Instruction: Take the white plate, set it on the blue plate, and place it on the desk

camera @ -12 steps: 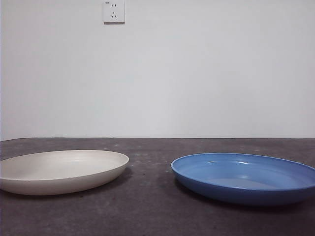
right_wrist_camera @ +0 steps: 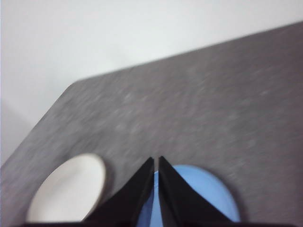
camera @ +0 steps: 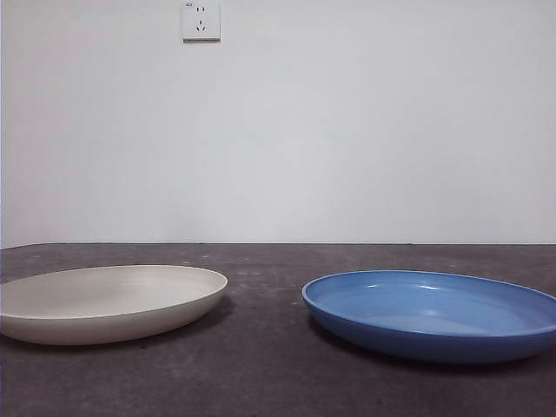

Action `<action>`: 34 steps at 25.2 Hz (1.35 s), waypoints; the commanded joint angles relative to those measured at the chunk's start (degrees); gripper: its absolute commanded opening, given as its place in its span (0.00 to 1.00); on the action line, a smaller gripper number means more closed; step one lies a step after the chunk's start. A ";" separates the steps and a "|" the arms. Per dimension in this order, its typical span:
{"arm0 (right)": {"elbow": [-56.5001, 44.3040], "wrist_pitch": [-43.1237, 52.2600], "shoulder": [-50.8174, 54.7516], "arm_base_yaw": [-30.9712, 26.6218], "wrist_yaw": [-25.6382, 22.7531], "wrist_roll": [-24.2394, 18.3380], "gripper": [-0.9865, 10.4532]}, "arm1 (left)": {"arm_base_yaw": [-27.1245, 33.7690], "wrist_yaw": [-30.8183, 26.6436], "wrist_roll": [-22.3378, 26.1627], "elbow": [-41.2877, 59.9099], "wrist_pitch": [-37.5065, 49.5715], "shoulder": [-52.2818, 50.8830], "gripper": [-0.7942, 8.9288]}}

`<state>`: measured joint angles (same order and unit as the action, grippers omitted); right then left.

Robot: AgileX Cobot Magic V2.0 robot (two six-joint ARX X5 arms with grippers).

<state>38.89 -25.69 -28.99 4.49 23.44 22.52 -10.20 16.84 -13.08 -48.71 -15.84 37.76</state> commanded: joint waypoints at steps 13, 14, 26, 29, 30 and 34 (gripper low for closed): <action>18.82 -10.58 -11.85 9.57 5.66 -13.55 0.10 | -13.94 11.23 4.42 -6.21 -3.13 2.82 0.10; 19.34 -11.37 -11.91 9.57 6.60 -13.94 0.10 | -14.19 13.00 4.42 -6.21 -3.52 2.75 0.10; 19.85 -12.57 -12.11 9.57 8.07 -14.43 0.16 | -14.36 19.12 5.11 -6.21 -9.33 2.67 0.44; 19.85 -12.50 -12.11 9.57 7.93 -14.40 0.42 | -14.34 18.67 5.11 -6.21 -9.46 2.67 0.69; 19.85 -12.50 -12.11 9.57 7.69 -14.40 0.52 | -14.34 18.67 5.11 -6.21 -9.46 2.67 0.75; 19.85 -12.50 -12.09 9.57 7.63 -14.40 0.61 | -14.34 18.69 4.68 -6.21 -9.49 2.67 0.82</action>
<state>57.63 -38.59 -40.66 13.85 31.24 8.80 -24.25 35.57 -8.45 -53.84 -25.69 40.12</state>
